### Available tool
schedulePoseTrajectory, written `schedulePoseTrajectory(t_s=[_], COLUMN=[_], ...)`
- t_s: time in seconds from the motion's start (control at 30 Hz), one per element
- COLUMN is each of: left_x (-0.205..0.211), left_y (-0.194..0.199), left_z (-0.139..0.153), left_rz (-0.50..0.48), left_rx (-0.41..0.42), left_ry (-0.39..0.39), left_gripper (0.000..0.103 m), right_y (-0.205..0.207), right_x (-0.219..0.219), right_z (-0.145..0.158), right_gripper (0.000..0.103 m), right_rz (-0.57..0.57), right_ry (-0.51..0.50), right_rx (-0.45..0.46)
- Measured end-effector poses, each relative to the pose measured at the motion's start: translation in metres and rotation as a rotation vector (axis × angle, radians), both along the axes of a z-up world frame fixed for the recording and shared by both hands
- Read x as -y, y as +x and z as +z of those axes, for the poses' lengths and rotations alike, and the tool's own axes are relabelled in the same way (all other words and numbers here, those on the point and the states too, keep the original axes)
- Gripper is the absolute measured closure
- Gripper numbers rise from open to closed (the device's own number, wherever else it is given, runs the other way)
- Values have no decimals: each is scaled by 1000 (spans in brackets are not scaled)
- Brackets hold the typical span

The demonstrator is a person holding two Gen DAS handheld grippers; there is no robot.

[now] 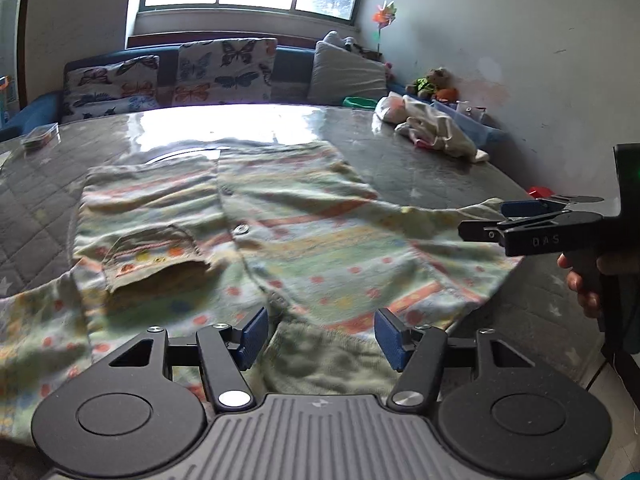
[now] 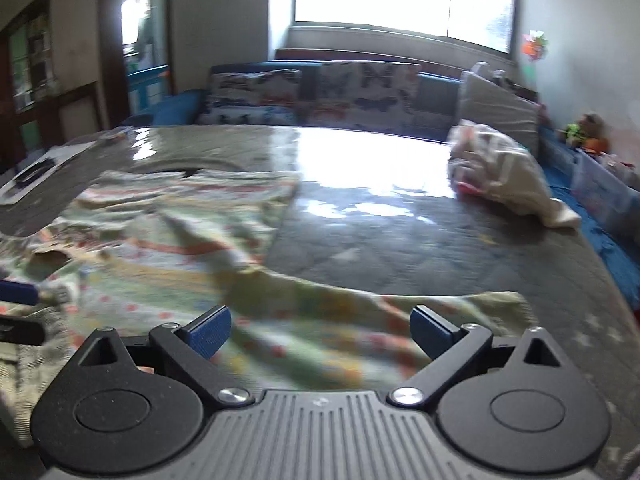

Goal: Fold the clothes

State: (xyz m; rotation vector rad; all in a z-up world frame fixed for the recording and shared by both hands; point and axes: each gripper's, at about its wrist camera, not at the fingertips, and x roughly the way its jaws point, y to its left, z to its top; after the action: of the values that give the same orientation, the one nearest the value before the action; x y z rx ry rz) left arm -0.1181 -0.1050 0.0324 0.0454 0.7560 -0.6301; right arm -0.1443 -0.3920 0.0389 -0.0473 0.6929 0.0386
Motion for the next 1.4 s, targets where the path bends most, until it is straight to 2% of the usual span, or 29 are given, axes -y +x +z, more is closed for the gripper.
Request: schedulePoseTrajectory(t_s=[0.13,0.27,0.4,0.53,0.8,1.03,1.3,1.4], left_x=[0,0,-8,-14,-24,-38,-49,-52], left_y=[-6,-11,-12,-12,-14,-13,-6,-3], left_z=[-10,-9,-1,1,-9,-4,0,0], left_rz=[2,2,33,89,123,185,287,313], left_rx=[-15,-7,3,15,-29,-19,-17,-31], left_ry=[14,10,-22,6,33,24,57,68], left_gripper=[39,36,34,30,25,20,0,0], right_y=[4,2,-5,-7,-6,-10,-9,-10], right_x=[-25,-38,-39,-45,-60,-62,-60,-60], right_z=[-11,-20,-16,-15,-28,-28,-29,-30], right_gripper=[2,0,0,0,0,0,0,0], right_rz=[59,72,64,68,77,72,60,57], right_ry=[-22,-46,-29,-13,-11,-10,17,19], right_rx=[-22,-59,-45,-39,-78,-81,-97,-94])
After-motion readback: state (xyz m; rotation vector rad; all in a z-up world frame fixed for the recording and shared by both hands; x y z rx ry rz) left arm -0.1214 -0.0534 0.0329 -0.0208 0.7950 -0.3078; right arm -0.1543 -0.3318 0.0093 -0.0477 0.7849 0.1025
